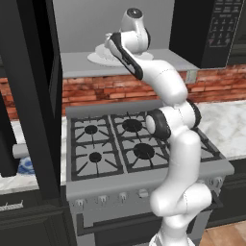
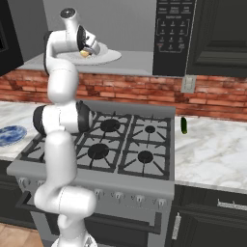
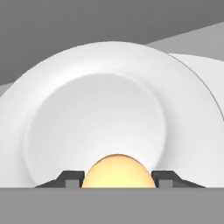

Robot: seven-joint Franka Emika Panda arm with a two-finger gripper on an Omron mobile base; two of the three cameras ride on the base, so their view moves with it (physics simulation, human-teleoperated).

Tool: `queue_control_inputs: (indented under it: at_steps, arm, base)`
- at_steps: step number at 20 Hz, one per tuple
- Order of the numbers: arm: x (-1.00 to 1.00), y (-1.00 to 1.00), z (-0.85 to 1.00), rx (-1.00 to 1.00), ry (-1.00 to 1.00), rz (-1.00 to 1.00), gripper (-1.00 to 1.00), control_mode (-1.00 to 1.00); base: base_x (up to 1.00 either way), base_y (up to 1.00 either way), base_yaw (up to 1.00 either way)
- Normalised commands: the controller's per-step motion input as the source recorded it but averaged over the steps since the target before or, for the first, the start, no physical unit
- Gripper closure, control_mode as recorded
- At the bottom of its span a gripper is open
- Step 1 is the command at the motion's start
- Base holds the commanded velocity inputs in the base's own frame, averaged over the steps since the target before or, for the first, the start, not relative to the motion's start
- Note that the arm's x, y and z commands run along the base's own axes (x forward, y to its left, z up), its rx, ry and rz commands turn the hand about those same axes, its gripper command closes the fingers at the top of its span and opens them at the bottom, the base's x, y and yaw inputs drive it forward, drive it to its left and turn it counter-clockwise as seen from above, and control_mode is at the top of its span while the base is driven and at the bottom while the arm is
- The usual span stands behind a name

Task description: Pick the egg from the counter and place it in the microwave.

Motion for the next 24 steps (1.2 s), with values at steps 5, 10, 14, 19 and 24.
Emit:
queue_control_inputs:
  at_steps: [5,10,14,19,24]
  arm:
    - [0.0,0.01,-0.03,0.0,-0.05,0.06,-1.0,-1.0]
    - [-0.31,-0.05,0.0,0.01,-0.22,0.08,-1.0,-1.0]
    - [-0.65,-0.01,-0.19,0.0,-0.24,0.09,-1.0,-1.0]
    - [-0.8,-0.16,-0.06,0.0,-0.25,0.06,-1.0,-1.0]
    - [-1.0,-0.36,-0.52,0.0,-0.24,0.0,-1.0,-1.0]
  base:
    - [0.0,0.0,0.0]
    - [0.0,0.0,0.0]
    - [0.0,0.0,0.0]
    - [0.0,0.0,0.0]
    - [0.0,0.0,0.0]
